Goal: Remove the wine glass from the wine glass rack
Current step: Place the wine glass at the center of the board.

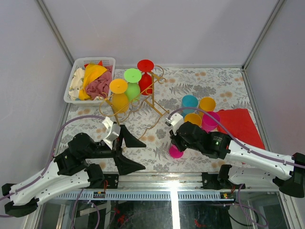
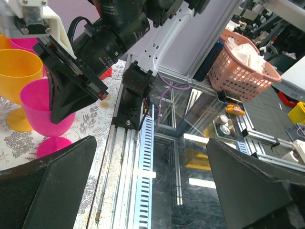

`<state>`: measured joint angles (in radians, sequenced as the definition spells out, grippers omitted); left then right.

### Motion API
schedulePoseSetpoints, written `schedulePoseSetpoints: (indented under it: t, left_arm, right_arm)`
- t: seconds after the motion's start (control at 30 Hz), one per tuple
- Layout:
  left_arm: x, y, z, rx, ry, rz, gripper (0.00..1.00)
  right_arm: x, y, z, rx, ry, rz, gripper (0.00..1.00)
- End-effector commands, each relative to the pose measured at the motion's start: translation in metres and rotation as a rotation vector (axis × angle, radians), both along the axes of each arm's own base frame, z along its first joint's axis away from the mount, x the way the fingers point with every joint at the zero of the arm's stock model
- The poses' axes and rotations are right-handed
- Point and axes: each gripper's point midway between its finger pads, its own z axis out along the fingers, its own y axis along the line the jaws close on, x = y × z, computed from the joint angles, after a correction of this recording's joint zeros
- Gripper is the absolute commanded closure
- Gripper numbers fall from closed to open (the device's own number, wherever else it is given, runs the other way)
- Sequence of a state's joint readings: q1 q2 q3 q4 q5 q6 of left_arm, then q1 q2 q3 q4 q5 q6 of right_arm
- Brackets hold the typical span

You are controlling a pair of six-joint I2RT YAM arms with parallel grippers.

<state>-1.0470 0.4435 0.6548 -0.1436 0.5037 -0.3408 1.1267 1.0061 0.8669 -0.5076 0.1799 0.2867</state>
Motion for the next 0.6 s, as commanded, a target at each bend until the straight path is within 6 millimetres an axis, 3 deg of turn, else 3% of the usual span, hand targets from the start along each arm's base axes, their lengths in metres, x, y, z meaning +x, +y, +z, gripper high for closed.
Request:
schedulePoseSetpoints:
  t: [0.0, 0.17, 0.3, 0.57]
  left_arm:
    - [0.006, 0.004, 0.033, -0.113, 0.023, 0.056, 0.00]
    - [0.009, 0.002, 0.031, -0.104, 0.087, 0.070, 0.00]
    - [0.009, 0.000, 0.028, -0.086, 0.102, 0.069, 0.00]
    - [0.009, -0.003, 0.027, -0.054, 0.114, 0.061, 0.00]
  right_arm:
    - [0.033, 0.028, 0.042, 0.181, -0.192, -0.059, 1.00]
    - [0.067, 0.034, 0.042, 0.148, -0.279, -0.196, 1.00]
    - [0.095, 0.018, 0.038, 0.053, -0.312, -0.388, 1.00]
    - [0.107, 0.037, 0.027, 0.175, -0.207, -0.392, 1.00]
